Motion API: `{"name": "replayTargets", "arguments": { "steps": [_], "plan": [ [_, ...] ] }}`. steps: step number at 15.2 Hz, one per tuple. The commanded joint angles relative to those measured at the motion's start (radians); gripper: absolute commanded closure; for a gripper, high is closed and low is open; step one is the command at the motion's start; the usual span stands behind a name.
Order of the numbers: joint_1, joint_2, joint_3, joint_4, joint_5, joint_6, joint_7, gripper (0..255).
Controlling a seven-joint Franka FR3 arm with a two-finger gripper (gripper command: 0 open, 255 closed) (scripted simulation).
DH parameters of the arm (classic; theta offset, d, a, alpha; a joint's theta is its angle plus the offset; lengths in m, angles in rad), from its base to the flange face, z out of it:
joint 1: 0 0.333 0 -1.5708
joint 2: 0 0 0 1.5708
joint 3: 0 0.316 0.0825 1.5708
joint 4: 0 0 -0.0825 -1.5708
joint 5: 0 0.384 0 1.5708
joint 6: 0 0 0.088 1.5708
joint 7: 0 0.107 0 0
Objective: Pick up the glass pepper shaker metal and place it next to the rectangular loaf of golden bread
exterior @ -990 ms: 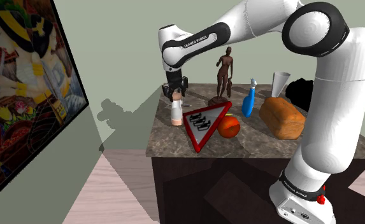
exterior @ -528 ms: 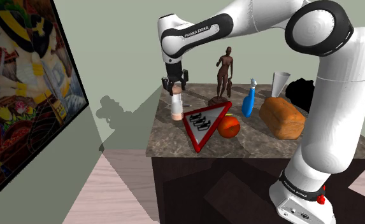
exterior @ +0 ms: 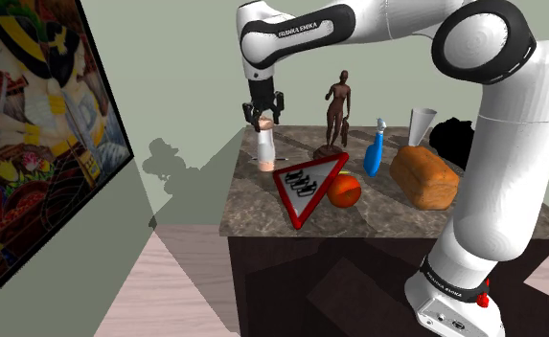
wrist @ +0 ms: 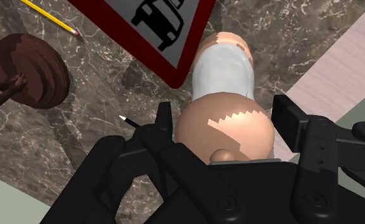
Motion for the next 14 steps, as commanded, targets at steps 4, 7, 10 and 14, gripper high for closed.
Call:
{"name": "replayTargets", "arguments": {
  "steps": [4,7,10,14],
  "plan": [
    [0.002,0.001,0.001,0.067,0.001,-0.065,-0.008,255],
    [0.003,0.004,0.002,0.111,0.002,-0.107,-0.013,255],
    [0.005,0.01,0.002,0.16,0.001,-0.149,-0.017,255],
    [0.008,0.023,0.003,0.231,0.0,-0.207,-0.024,255]
  ]
}}
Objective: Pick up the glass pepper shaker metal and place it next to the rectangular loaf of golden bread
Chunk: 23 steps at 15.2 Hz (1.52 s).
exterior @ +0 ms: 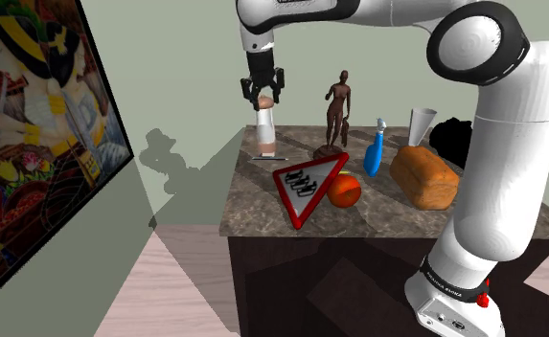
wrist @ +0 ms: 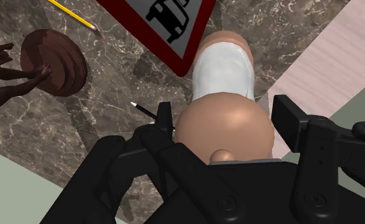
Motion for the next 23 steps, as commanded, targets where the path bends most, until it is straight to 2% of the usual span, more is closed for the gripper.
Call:
{"name": "replayTargets", "arguments": {
  "steps": [1,14,18,23],
  "plan": [
    [0.001,0.004,0.0,0.034,-0.001,-0.03,-0.004,255],
    [0.019,0.095,0.001,0.341,-0.017,-0.246,-0.027,255],
    [-0.035,-0.099,-0.017,0.068,0.009,-0.157,-0.076,255],
    [-0.081,-0.289,-0.057,-0.169,0.025,-0.098,-0.151,255]
  ]
}}
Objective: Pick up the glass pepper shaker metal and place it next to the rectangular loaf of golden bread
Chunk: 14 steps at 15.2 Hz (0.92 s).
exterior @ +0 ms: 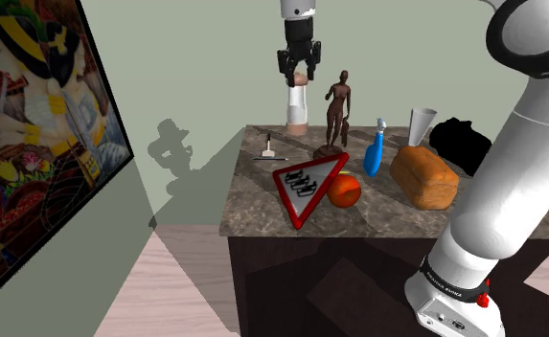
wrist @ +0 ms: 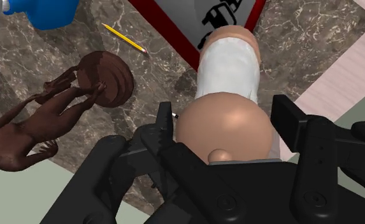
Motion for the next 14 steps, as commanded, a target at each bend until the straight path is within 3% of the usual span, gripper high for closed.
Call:
{"name": "replayTargets", "arguments": {
  "steps": [1,14],
  "plan": [
    [-0.015,-0.074,-0.016,-0.082,0.003,0.012,-0.031,255],
    [-0.101,-0.442,-0.165,-0.445,-0.047,0.042,-0.258,255]
  ]
}}
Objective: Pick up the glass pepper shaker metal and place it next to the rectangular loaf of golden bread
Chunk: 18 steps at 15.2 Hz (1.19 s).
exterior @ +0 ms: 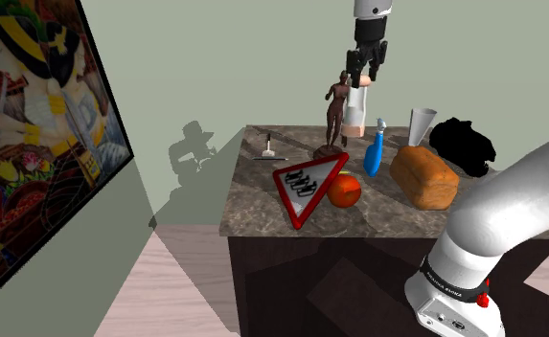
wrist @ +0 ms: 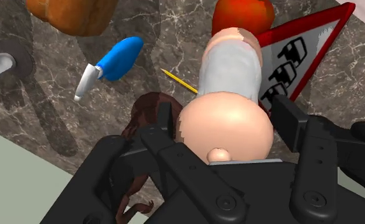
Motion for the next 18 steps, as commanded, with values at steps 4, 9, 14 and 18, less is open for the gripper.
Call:
{"name": "replayTargets", "arguments": {
  "steps": [4,9,14,18],
  "plan": [
    [-0.033,-0.119,-0.067,-0.096,-0.043,-0.005,-0.094,255],
    [-0.069,-0.213,-0.141,-0.154,-0.098,-0.019,-0.194,255],
    [-0.106,-0.285,-0.223,-0.183,-0.161,-0.034,-0.301,255],
    [-0.134,-0.326,-0.293,-0.188,-0.215,-0.043,-0.391,255]
  ]
}}
